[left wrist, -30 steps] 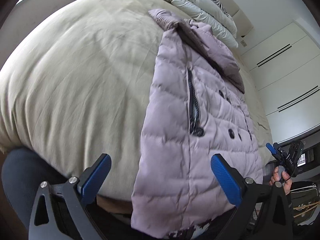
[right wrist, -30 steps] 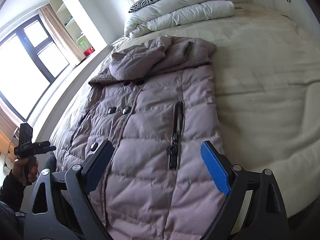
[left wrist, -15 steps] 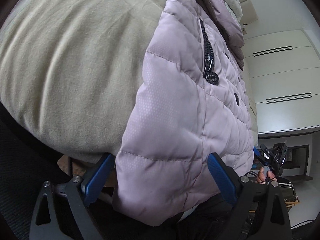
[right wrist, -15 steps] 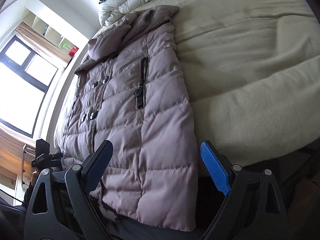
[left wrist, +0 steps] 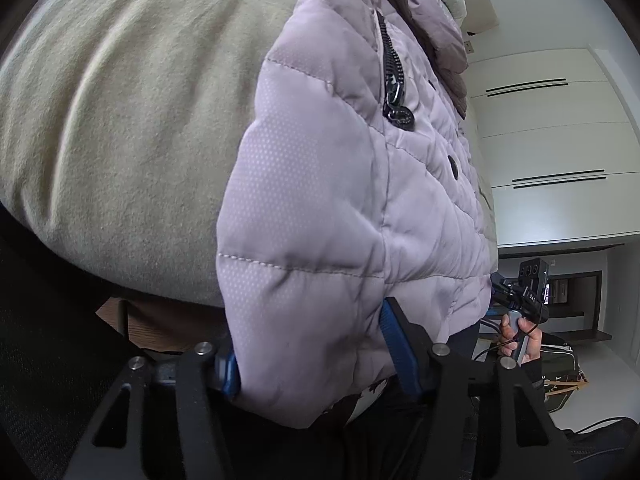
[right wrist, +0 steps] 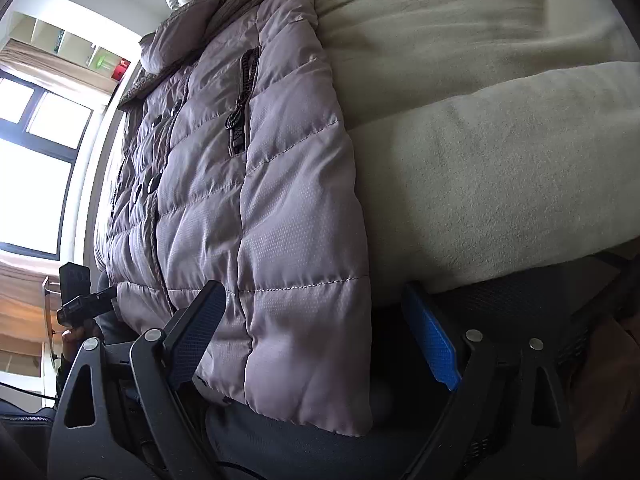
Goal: Fold large clothes
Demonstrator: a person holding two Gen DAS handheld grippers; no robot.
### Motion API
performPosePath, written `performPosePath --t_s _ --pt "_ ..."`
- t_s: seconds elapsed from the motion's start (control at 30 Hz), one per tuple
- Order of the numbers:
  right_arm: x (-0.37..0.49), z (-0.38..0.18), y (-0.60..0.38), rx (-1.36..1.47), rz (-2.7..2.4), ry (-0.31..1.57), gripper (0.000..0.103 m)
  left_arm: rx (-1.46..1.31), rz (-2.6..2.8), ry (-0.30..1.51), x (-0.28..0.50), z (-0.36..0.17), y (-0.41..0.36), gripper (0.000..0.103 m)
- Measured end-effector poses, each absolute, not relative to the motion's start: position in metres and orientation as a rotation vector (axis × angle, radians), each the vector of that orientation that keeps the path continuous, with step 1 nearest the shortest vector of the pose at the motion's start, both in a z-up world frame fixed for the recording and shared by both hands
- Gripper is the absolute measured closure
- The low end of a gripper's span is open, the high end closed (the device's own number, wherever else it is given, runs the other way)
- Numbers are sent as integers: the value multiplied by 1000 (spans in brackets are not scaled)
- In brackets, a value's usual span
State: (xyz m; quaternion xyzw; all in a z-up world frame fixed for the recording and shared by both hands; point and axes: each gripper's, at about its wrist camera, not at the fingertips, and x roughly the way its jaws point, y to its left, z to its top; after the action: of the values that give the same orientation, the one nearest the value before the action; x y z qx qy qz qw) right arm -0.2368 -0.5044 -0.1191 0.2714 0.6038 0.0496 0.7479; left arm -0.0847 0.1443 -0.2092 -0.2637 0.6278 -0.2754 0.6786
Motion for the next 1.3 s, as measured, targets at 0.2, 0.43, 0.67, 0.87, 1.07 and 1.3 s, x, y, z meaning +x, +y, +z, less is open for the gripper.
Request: performPosePath --t_s 0.2,0.43,0.67,0.87,1.07,1.3 --pt "-231 -130 -494 587 154 1406 43 -515 -625 1410 -91 -198 139 57" --pt "-237 -135 -484 601 192 1393 74 -417 -616 1371 -97 -179 122 88" --pt "-248 -110 -470 518 195 1290 94 -431 -664 1276 -102 -146 120 92" --pt "-260 -73 -465 508 210 1196 96 -375 -711 1214 -111 -123 118 93" --pt "-279 -47 -463 498 240 1168 97 -400 -723 1277 -130 -137 124 94" --pt "-285 -14 -471 638 323 1033 97 -619 -834 1113 -112 -100 152 94"
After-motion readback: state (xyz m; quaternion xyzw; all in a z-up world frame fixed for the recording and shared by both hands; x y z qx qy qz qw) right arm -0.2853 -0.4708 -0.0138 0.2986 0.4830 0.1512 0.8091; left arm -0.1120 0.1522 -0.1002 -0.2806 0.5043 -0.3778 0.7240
